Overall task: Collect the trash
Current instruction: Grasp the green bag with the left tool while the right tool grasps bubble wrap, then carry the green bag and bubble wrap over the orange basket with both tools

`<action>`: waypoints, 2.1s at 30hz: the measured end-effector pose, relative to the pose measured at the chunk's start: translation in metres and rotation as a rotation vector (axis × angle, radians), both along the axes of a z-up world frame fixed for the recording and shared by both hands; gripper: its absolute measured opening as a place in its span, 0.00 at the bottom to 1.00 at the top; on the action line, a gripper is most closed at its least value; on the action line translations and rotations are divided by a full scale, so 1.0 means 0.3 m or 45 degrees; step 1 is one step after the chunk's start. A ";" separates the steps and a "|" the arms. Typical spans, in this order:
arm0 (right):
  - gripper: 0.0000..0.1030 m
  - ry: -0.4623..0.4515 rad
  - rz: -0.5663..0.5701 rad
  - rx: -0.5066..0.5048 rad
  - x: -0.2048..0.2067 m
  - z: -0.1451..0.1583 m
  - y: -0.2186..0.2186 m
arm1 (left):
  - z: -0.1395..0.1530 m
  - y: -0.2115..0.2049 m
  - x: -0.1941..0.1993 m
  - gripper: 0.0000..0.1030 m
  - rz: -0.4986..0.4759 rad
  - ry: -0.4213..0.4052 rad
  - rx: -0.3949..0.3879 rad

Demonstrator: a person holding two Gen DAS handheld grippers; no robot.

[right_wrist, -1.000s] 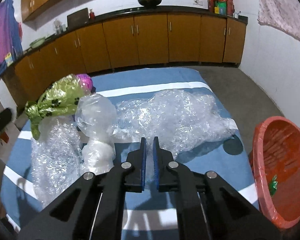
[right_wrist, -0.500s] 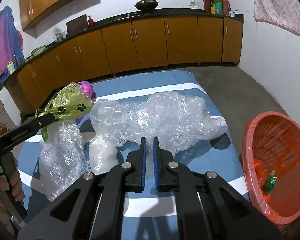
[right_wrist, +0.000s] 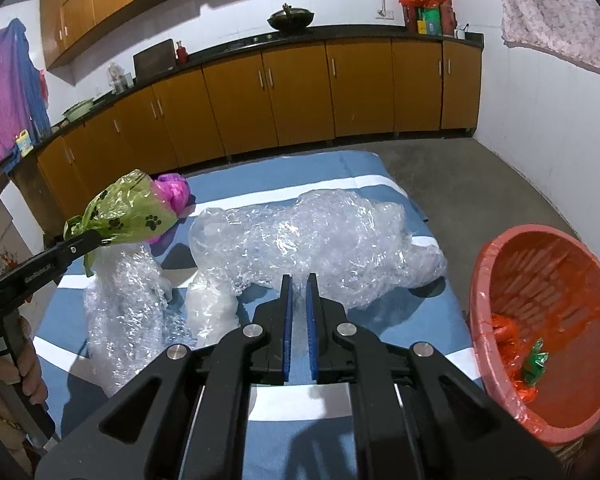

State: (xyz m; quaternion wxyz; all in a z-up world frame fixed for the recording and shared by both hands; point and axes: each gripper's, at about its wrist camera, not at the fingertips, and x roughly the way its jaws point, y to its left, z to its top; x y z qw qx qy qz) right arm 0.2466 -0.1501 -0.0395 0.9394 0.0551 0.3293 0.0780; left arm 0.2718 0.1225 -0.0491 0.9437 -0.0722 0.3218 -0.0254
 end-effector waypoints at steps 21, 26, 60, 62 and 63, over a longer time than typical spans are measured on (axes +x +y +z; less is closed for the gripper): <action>0.07 -0.167 -0.049 -0.022 -0.162 0.144 -0.104 | 0.173 -0.092 -0.176 0.30 -0.069 -0.135 -0.020; 0.06 -0.212 -0.098 -0.073 -0.209 0.163 -0.155 | 0.186 -0.167 -0.199 0.30 -0.121 -0.137 -0.035; 0.06 -0.149 -0.494 -0.091 -0.294 0.064 -0.659 | 0.047 -0.950 -0.141 0.30 -0.618 0.001 -0.106; 0.06 -0.146 -0.506 -0.069 -0.293 0.057 -0.676 | 0.036 -0.990 -0.128 0.30 -0.641 0.010 -0.105; 0.06 -0.146 -0.513 -0.055 -0.291 0.055 -0.690 | 0.030 -1.009 -0.123 0.30 -0.653 0.014 -0.103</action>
